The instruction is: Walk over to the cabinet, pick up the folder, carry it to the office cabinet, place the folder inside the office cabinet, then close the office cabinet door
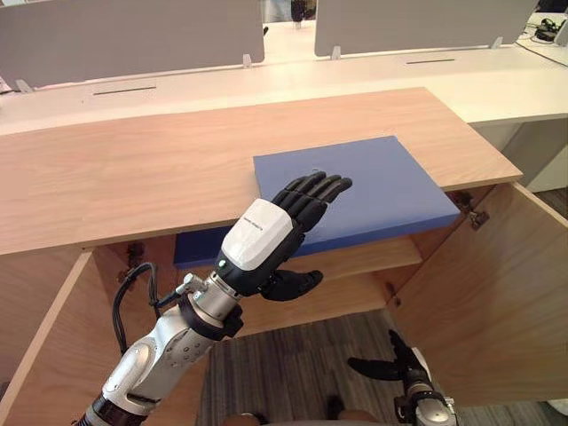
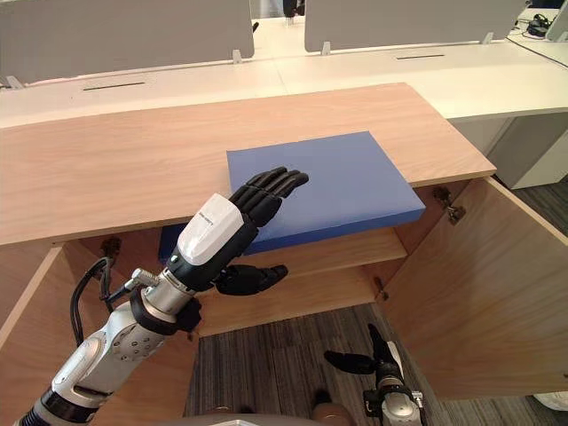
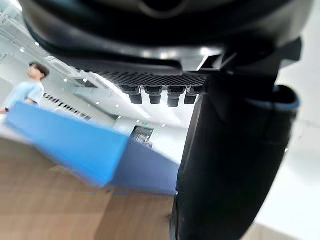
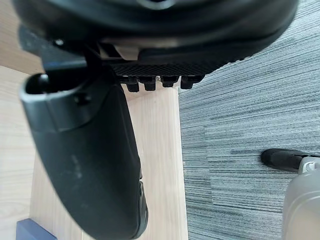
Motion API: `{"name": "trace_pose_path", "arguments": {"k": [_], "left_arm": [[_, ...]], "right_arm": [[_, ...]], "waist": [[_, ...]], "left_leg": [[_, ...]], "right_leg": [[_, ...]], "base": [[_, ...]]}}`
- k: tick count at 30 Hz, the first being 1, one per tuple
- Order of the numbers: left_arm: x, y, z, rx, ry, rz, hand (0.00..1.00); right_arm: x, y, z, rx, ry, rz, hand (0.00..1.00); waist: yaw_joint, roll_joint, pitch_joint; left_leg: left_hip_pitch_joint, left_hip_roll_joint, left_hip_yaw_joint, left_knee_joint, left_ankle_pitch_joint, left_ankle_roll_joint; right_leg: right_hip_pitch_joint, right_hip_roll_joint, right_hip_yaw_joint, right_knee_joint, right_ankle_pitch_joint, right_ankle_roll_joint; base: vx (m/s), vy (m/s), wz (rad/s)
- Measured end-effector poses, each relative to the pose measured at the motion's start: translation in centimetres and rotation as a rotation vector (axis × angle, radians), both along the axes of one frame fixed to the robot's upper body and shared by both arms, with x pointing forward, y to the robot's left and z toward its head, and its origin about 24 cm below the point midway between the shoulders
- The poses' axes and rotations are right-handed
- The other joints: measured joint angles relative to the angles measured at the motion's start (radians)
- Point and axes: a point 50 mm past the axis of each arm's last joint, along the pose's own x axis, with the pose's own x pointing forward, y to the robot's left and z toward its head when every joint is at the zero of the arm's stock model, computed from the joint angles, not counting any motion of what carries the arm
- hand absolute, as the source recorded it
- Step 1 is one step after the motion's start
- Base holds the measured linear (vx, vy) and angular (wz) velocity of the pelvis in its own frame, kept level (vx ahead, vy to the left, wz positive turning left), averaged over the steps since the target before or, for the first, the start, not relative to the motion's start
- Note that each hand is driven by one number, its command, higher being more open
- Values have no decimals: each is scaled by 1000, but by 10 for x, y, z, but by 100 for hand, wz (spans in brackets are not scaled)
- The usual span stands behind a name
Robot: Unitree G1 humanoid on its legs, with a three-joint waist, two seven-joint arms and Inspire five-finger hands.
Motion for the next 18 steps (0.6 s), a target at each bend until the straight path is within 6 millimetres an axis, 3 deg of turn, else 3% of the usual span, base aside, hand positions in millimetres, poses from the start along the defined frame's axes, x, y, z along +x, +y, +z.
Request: {"name": "trace_pose_path", "arguments": {"k": [4, 5, 12, 18], "left_arm": [[3, 2, -1, 23, -4, 27, 100], [6, 3, 0, 37, -20, 38, 0], [21, -1, 23, -35, -193, 167, 0], [19, 2, 43, -159, -312, 232, 0]], "right_arm": [[-1, 1, -1, 8, 1, -9, 100], [-1, 1, -1, 9, 0, -11, 100], [11, 6, 9, 70, -87, -78, 100], [13, 11, 10, 121, -112, -121, 100]], "waist": [[-1, -11, 8], [-1, -12, 12], [-3, -14, 62], [-2, -14, 81]], "left_leg": [[-52, 7, 3, 34, -10, 0], [-68, 10, 5, 49, -15, 1], [-120, 25, 10, 97, -33, 3], [-129, 36, 14, 109, -43, -3]], "right_leg": [[-42, 3, 6, 0, 10, 1], [-52, 5, 6, 0, 14, 1], [-88, 12, 15, 6, 23, -1], [-94, 23, 20, 5, 22, -2]], "base": [[-49, 5, -4], [-36, 17, -5], [-34, 15, -4], [13, -4, -4]]}}
